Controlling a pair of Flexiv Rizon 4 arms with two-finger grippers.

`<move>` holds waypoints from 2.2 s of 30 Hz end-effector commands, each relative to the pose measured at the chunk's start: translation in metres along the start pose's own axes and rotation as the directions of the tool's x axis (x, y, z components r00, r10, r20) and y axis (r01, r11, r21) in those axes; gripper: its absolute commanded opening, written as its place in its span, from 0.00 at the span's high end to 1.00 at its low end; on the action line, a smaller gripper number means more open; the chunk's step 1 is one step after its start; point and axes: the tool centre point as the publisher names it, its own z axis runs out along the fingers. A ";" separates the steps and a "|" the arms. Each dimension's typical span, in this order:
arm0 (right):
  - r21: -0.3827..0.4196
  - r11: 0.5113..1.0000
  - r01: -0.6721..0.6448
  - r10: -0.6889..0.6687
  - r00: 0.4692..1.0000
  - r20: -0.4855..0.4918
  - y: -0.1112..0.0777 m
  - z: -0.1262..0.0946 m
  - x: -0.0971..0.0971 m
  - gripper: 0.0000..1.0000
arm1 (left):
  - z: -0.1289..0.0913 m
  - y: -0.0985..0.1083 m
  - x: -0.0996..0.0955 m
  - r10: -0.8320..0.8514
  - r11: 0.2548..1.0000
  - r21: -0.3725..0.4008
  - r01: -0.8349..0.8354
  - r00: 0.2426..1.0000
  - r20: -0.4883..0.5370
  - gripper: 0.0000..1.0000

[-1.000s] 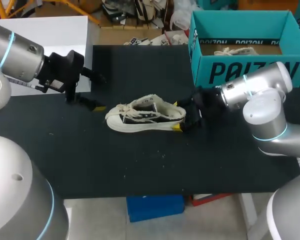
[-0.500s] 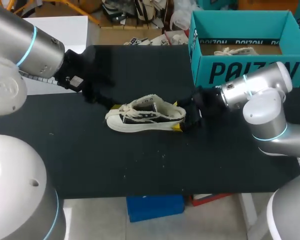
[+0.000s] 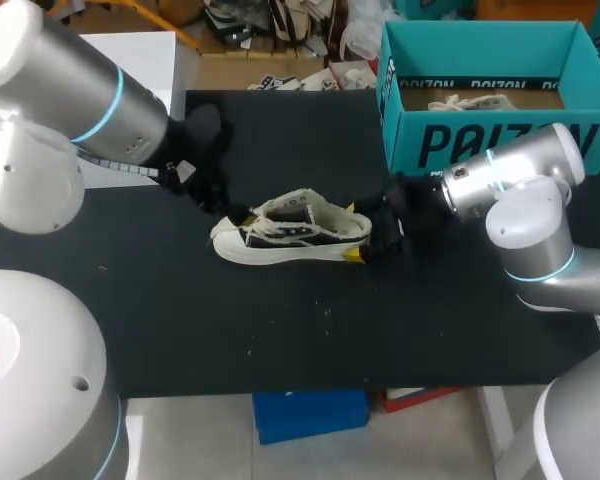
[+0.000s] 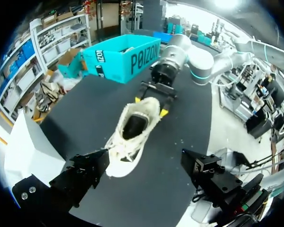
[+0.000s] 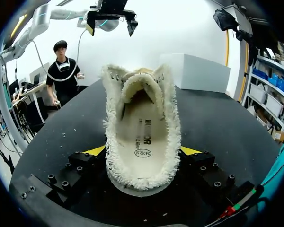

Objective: Take the shoe out of the shoebox, open the shoe tongue, remove and reinsert the insole, then place the shoe into the shoebox

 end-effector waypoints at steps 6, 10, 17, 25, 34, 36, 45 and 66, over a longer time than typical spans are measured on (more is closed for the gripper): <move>0.002 1.000 -0.001 0.001 1.000 -0.001 0.000 0.003 -0.001 1.00 | 0.023 -0.009 -0.001 -0.505 0.662 -0.421 0.620 0.784 0.361 0.00; 0.002 1.000 -0.001 0.001 1.000 -0.001 0.000 0.003 -0.001 1.00 | 0.023 -0.009 -0.001 -0.505 0.662 -0.421 0.620 0.784 0.361 0.00; 0.002 1.000 -0.001 0.001 1.000 -0.001 0.000 0.003 -0.001 1.00 | 0.033 -0.023 0.006 -0.466 0.510 -0.441 0.739 0.668 0.580 0.00; 0.002 1.000 -0.001 0.001 1.000 -0.001 0.000 0.003 -0.001 1.00 | 0.043 -0.050 0.013 -0.382 0.369 -0.399 0.839 0.528 0.758 0.00; 0.002 1.000 -0.001 0.001 1.000 -0.001 0.000 0.003 -0.001 1.00 | 0.062 -0.047 0.001 -0.377 0.295 -0.379 0.877 0.471 0.797 0.00; 0.002 1.000 -0.001 0.001 1.000 -0.001 0.000 0.003 -0.001 1.00 | 0.069 -0.047 0.001 -0.373 0.288 -0.384 0.877 0.472 0.799 0.00; 0.002 1.000 -0.001 0.001 1.000 -0.001 0.000 0.003 -0.001 1.00 | 0.091 -0.058 0.000 -0.334 0.320 -0.351 0.880 0.452 0.827 0.00; 0.002 1.000 -0.001 0.001 1.000 -0.001 0.000 0.003 -0.001 1.00 | 0.112 -0.036 0.002 -0.355 0.387 -0.247 0.888 0.391 0.849 0.12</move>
